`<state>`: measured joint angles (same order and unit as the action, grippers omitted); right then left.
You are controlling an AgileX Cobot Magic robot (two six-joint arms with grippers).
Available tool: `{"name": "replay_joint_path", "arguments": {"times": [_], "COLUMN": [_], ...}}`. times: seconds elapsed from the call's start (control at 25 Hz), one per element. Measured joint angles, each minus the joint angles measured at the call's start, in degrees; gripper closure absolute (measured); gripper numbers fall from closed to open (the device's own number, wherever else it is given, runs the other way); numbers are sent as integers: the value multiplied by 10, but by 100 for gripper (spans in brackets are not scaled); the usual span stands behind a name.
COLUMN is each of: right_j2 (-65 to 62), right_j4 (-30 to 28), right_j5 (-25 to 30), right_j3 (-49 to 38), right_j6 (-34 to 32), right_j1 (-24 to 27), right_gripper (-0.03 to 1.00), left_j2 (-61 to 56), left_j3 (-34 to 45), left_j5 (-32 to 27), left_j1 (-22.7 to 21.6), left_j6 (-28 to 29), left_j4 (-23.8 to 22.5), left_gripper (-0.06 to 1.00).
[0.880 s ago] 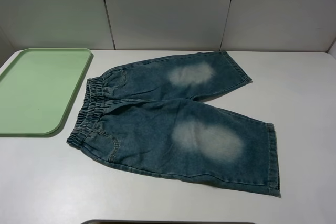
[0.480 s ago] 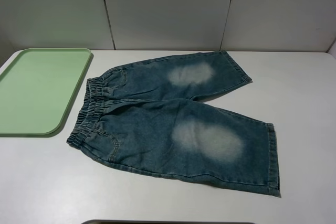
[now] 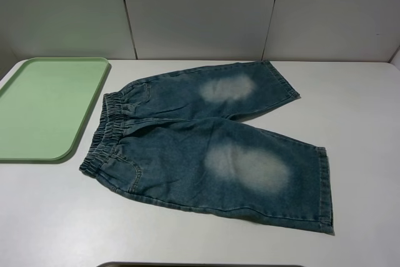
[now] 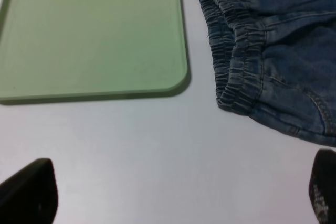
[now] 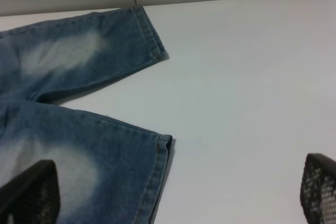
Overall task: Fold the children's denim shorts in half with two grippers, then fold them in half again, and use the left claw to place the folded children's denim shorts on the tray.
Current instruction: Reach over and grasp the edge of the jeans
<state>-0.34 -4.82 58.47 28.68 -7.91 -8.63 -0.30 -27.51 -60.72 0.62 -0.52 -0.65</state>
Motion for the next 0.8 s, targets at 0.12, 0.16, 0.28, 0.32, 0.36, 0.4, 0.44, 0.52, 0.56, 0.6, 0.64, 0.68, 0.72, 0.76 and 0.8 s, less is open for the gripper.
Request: {"name": "replay_joint_path", "arguments": {"times": [0.12, 0.16, 0.28, 0.32, 0.36, 0.4, 0.44, 0.52, 0.56, 0.6, 0.64, 0.68, 0.72, 0.76, 0.8], "right_j2": [0, 0, 0, 0, 0, 0, 0, 0, 0, 0, 0, 0, 0, 0, 0], "right_j4": [0, 0, 0, 0, 0, 0, 0, 0, 0, 0, 0, 0, 0, 0, 0], "right_j5": [0, 0, 0, 0, 0, 0, 0, 0, 0, 0, 0, 0, 0, 0, 0], "right_j3": [0, 0, 0, 0, 0, 0, 0, 0, 0, 0, 0, 0, 0, 0, 0], "right_j6": [0, 0, 0, 0, 0, 0, 0, 0, 0, 0, 0, 0, 0, 0, 0], "right_j1": [0, 0, 0, 0, 0, 0, 0, 0, 0, 0, 0, 0, 0, 0, 0], "right_gripper": [27, 27, 27, 27, 27, 27, 27, 27, 27, 27, 27, 27, 27, 27, 27], "left_j2": [0, 0, 0, 0, 0, 0, 0, 0, 0, 0, 0, 0, 0, 0, 0], "left_j3": [0, 0, 0, 0, 0, 0, 0, 0, 0, 0, 0, 0, 0, 0, 0], "left_j5": [0, 0, 0, 0, 0, 0, 0, 0, 0, 0, 0, 0, 0, 0, 0], "left_j1": [0, 0, 0, 0, 0, 0, 0, 0, 0, 0, 0, 0, 0, 4, 9], "left_j6": [0, 0, 0, 0, 0, 0, 0, 0, 0, 0, 0, 0, 0, 0, 0], "left_j4": [0, 0, 0, 0, 0, 0, 0, 0, 0, 0, 0, 0, 0, 0, 0], "left_gripper": [-1, -1, -1, -1, -1, -1, -1, -1, -1, -1, -1, -1, -1, -1, -1]}}
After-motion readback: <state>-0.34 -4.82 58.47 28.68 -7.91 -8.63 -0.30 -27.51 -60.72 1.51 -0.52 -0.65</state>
